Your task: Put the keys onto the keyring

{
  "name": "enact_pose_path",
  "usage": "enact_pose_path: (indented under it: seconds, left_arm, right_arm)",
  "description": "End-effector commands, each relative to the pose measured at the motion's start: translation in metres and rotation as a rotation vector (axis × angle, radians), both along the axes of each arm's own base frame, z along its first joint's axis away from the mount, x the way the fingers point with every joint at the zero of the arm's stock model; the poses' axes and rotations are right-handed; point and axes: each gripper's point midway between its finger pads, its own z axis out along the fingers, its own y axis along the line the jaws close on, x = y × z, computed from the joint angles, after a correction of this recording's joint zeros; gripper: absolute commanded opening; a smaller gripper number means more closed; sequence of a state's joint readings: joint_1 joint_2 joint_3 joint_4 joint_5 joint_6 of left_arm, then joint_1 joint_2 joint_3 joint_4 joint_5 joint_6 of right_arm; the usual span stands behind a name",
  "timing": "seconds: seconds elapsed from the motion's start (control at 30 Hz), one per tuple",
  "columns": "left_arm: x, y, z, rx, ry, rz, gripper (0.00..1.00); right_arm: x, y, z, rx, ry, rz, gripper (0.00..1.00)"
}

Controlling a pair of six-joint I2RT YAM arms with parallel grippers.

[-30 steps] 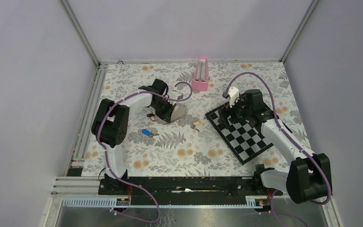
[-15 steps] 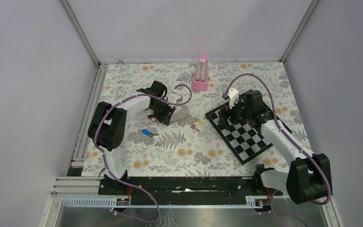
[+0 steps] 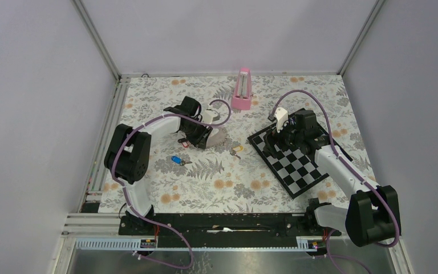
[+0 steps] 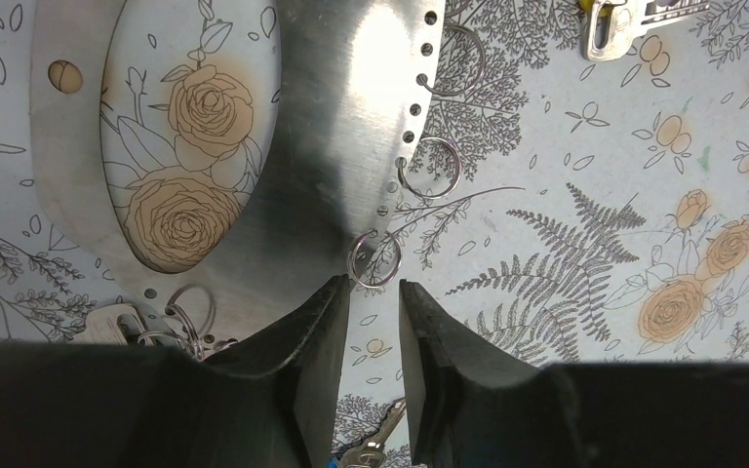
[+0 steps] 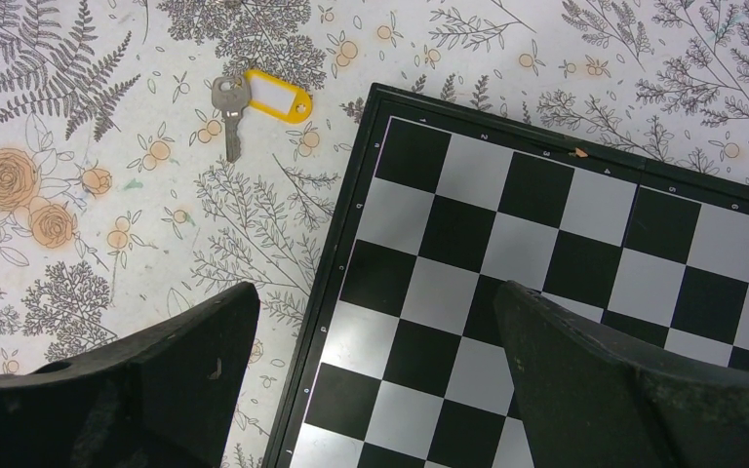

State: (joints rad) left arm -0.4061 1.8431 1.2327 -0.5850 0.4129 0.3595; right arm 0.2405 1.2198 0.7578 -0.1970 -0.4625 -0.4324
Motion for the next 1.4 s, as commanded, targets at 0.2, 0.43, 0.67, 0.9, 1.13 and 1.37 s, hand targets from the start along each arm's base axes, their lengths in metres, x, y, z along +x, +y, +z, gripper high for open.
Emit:
enact_pose_path:
  seconds: [0.2,0.43,0.67,0.9,1.13,1.37]
  left_arm:
    - [0.006,0.005,0.014,-0.014,0.000,0.139,0.33]
    - [-0.007,0.008,-0.007,0.010,0.099,0.220,0.33]
    - [-0.018,0.011,-0.023,0.025,0.173,0.271,0.35]
    - [-0.008,0.002,-0.032,-0.025,0.216,0.316,0.36]
    - [0.004,-0.007,-0.031,-0.074,0.221,0.341,0.35]
    - [0.017,-0.007,-0.031,-0.073,0.185,0.381,0.28]
  right_arm:
    - [0.004,0.002,0.009,0.005,-0.058,0.022,0.99]
    - [0.004,0.001,0.009,0.001,-0.060,0.020,0.99]
    - [0.004,0.001,0.009,0.001,-0.061,0.021,0.99]
    - [0.004,0.000,0.010,0.000,-0.065,0.020,0.99]
    - [0.004,-0.001,0.009,-0.005,-0.065,0.018,0.99]
    - [0.003,-0.001,0.007,-0.006,-0.063,0.023,0.99]
